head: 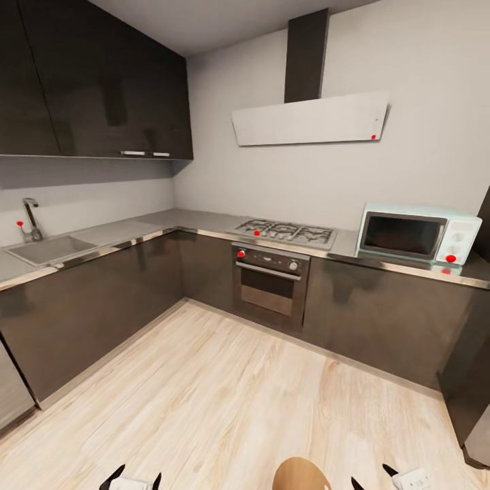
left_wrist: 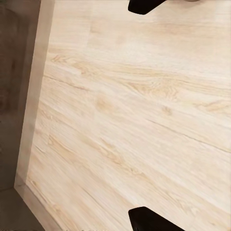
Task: Put the three can of soda from the living room inside the tash can in the kitchen.
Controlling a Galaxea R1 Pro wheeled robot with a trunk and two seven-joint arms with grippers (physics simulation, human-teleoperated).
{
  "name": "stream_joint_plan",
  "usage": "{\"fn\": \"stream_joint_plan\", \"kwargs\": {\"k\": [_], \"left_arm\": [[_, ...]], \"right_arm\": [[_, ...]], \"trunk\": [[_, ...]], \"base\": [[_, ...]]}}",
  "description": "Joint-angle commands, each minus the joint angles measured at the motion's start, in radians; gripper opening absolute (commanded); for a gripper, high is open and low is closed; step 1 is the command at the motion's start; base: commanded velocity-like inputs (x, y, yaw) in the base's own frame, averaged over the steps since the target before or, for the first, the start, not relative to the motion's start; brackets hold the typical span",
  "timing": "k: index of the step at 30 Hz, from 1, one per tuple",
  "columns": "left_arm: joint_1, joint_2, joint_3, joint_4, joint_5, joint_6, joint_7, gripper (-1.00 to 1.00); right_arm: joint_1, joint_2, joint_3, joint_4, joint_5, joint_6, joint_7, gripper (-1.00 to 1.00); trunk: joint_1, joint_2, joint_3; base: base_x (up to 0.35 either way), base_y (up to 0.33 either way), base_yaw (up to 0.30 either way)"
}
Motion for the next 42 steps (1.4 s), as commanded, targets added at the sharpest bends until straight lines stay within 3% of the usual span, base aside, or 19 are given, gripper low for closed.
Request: {"fn": "stream_joint_plan", "kwargs": {"k": [1,8,11,12,13,17,18,19,20,26,29,37,40,42], "left_arm": [[0.000,0.000,0.001,0.000,0.001,0.000,-0.001,1.00],[-0.001,0.001,0.004,0.000,0.005,0.005,-0.006,1.00],[-0.001,0.001,0.003,0.000,0.005,0.007,-0.006,1.00],[-0.001,0.001,0.003,0.000,0.005,0.007,-0.006,1.00],[-0.001,0.001,0.003,0.001,0.005,0.008,-0.006,1.00],[-0.001,0.001,0.004,0.001,0.004,0.010,-0.006,1.00],[-0.001,0.001,0.004,0.000,0.005,0.011,-0.006,1.00],[-0.001,0.001,0.004,0.000,0.005,0.011,-0.006,1.00],[-0.001,0.001,0.005,0.000,0.005,0.012,-0.006,1.00],[-0.001,-0.001,0.005,0.001,0.005,0.012,-0.006,1.00],[-0.001,-0.003,0.004,0.001,0.003,0.013,-0.005,1.00],[-0.001,-0.005,0.005,0.001,0.004,0.013,-0.004,1.00],[-0.001,-0.005,0.002,0.001,0.003,0.016,-0.004,1.00],[-0.001,-0.005,0.001,0.001,0.003,0.020,-0.004,1.00]], "right_arm": [[0.000,0.000,0.000,0.000,0.000,0.000,0.000,1.00],[-0.006,0.000,0.006,-0.005,0.000,0.011,-0.001,1.00],[-0.045,0.009,0.009,-0.008,0.006,0.073,-0.005,1.00],[-0.066,0.014,0.009,-0.008,0.009,0.117,-0.009,1.00],[-0.118,0.022,0.013,-0.010,0.018,0.238,-0.020,1.00],[-0.244,0.032,0.054,-0.011,0.064,0.519,-0.077,1.00],[-0.318,0.035,0.092,-0.005,0.091,0.655,-0.128,1.00],[-0.356,0.037,0.114,0.000,0.101,0.717,-0.158,1.00],[-0.428,0.047,0.160,0.019,0.114,0.830,-0.216,1.00],[-0.579,0.115,0.255,0.071,0.135,1.071,-0.310,1.00],[-0.630,0.129,0.278,0.087,0.146,1.135,-0.334,1.00],[-0.644,0.123,0.285,0.090,0.154,1.149,-0.342,1.00],[-0.646,0.071,0.285,0.089,0.155,1.151,-0.348,1.00],[-0.646,0.059,0.286,0.089,0.155,1.151,-0.348,1.00]], "trunk": [[0.000,0.000,0.000],[0.000,0.000,0.000],[0.000,0.000,0.000],[0.000,0.000,0.000],[0.000,0.000,0.000],[0.000,0.000,0.000],[0.000,0.000,0.000],[0.000,0.000,0.000],[0.000,0.000,0.000],[0.000,0.000,0.000],[0.000,0.000,0.000],[0.000,0.000,0.000],[0.008,-0.014,-0.006],[0.015,-0.028,-0.013]], "base": [[0.019,-0.022,0.000],[0.006,-0.007,0.000],[0.002,-0.002,0.000],[0.001,-0.001,0.000],[0.000,0.000,0.000],[0.000,0.000,0.000],[0.000,0.000,0.000],[0.000,0.000,0.000],[0.000,0.000,0.000],[0.000,0.000,0.000],[0.000,0.000,0.000],[0.000,0.000,0.000],[0.000,0.000,0.000],[0.000,0.000,0.000]]}}
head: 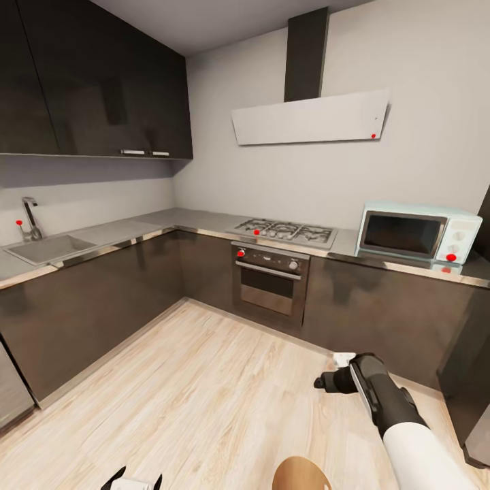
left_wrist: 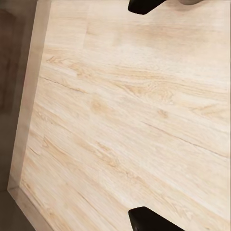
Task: Put the three can of soda from the living room inside the tash can in the kitchen.
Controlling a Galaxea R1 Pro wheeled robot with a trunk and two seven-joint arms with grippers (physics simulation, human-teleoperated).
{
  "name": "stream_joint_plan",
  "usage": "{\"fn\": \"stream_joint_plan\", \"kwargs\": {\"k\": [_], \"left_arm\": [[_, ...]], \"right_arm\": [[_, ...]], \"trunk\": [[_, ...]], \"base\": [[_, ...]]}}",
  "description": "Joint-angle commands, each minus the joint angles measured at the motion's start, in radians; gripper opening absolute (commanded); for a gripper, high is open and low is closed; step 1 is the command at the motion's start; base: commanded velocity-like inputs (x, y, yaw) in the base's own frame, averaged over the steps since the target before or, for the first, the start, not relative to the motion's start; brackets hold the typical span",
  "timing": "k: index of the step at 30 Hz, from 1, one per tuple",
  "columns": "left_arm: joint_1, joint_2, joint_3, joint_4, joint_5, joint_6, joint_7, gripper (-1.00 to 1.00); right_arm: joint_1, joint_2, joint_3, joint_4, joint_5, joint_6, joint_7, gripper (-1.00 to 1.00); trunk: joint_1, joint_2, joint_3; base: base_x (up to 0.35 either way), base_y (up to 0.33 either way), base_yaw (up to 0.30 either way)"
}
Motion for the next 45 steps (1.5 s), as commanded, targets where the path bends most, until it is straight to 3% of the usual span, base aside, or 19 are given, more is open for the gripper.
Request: {"fn": "stream_joint_plan", "kwargs": {"k": [1,10,45], "left_arm": [[0.000,0.000,-0.001,0.000,0.000,0.004,0.000,1.00],[-0.001,0.001,-0.004,-0.001,0.001,0.039,0.000,1.00],[-0.002,0.000,-0.006,0.000,0.000,0.042,0.000,1.00]], "right_arm": [[0.000,-0.005,0.000,0.000,-0.001,0.000,0.000,1.00],[0.000,-0.026,0.002,-0.001,0.001,-0.001,0.000,1.00],[0.001,-0.026,0.008,0.000,0.001,-0.001,0.000,1.00]], "trunk": [[0.004,-0.007,-0.003],[0.038,-0.070,-0.031],[0.173,-0.315,-0.141]], "base": [[0.000,0.000,0.000],[0.000,0.000,0.000],[0.000,0.000,0.000]]}}
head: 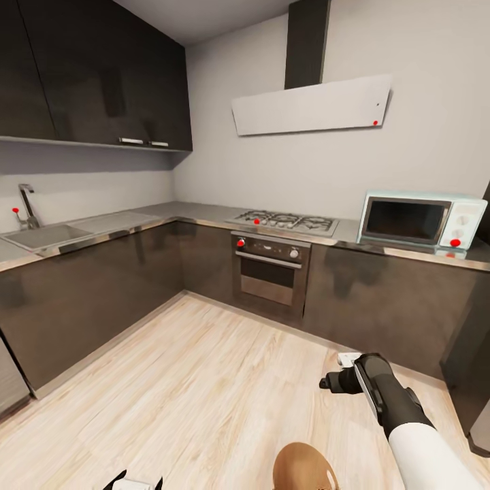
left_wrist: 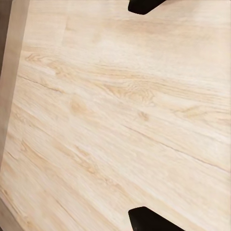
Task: Put the three can of soda from the living room inside the tash can in the kitchen.
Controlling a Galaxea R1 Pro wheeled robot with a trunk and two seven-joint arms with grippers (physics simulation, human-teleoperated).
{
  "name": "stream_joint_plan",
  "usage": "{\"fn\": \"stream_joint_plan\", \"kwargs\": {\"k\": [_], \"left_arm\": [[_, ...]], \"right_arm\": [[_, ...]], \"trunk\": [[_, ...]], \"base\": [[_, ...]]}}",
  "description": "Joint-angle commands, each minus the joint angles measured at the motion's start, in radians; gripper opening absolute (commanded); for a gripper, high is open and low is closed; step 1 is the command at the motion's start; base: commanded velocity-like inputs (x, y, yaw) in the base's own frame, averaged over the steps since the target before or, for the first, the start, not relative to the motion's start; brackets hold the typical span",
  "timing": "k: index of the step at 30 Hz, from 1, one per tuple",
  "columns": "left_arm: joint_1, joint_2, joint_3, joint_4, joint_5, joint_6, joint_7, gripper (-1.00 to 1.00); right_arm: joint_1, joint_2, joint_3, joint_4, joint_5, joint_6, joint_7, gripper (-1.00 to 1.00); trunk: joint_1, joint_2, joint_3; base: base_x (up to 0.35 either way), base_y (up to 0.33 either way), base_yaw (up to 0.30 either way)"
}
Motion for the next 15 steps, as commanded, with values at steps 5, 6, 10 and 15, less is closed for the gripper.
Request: {"fn": "stream_joint_plan", "kwargs": {"k": [5,6,10,15], "left_arm": [[0.000,0.000,0.000,0.000,0.000,0.000,0.000,1.00],[0.000,0.000,0.000,0.000,0.000,0.000,0.000,1.00],[0.000,0.000,0.000,0.000,0.000,0.000,0.000,1.00],[0.000,-0.001,0.000,0.000,-0.001,0.000,0.000,1.00]], "right_arm": [[0.000,0.000,0.000,0.000,-0.002,0.000,0.001,1.00],[0.000,0.000,0.000,0.000,-0.002,0.000,0.001,1.00],[0.000,0.000,0.000,0.000,-0.002,0.000,0.001,1.00],[0.000,0.000,0.000,0.000,-0.002,0.000,0.001,1.00]], "trunk": [[0.019,-0.035,-0.016],[0.023,-0.042,-0.019],[0.038,-0.070,-0.031],[0.058,-0.105,-0.047]], "base": [[0.000,0.000,0.000],[0.000,0.000,0.000],[0.000,0.000,0.000],[0.000,0.000,0.000]]}}
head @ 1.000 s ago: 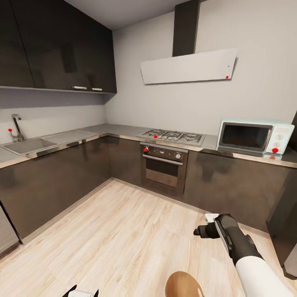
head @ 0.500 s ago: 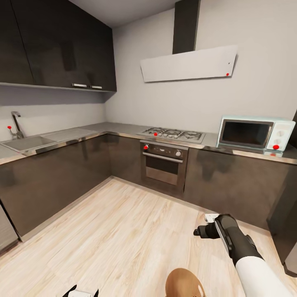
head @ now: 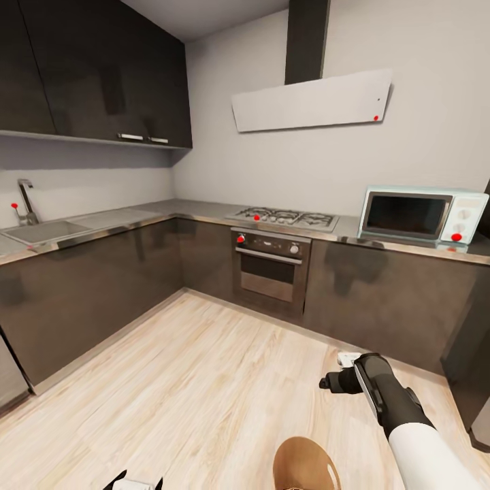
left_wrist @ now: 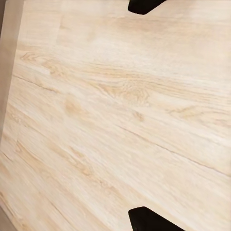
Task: Put the three can of soda from the living room inside the tash can in the kitchen.
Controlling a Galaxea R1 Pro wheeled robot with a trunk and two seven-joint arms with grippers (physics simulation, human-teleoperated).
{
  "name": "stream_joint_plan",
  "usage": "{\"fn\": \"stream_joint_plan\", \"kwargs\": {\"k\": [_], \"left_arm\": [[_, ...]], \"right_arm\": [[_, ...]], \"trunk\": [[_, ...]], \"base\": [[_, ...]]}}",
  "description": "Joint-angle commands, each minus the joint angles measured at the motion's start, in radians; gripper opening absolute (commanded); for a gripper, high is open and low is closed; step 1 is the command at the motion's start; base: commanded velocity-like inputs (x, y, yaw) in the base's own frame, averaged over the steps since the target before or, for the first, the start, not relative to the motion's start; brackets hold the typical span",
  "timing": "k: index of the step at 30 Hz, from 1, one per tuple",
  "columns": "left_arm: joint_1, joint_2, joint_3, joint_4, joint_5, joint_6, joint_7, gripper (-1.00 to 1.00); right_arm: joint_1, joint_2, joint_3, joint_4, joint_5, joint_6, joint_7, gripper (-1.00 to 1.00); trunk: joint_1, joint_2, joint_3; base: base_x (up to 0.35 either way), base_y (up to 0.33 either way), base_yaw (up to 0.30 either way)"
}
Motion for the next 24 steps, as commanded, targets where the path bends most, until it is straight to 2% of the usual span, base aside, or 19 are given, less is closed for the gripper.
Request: {"fn": "stream_joint_plan", "kwargs": {"k": [1,24], "left_arm": [[0.000,0.000,0.000,0.000,0.000,0.000,0.000,1.00],[0.000,0.000,0.000,-0.002,0.003,0.001,0.000,1.00]], "right_arm": [[0.000,0.000,0.000,0.000,0.000,0.000,0.000,1.00],[0.001,-0.001,-0.001,0.003,-0.001,0.000,-0.001,1.00]], "trunk": [[0.004,-0.007,-0.003],[0.092,-0.168,-0.075]], "base": [[0.000,0.000,0.000],[0.000,0.000,0.000]]}}
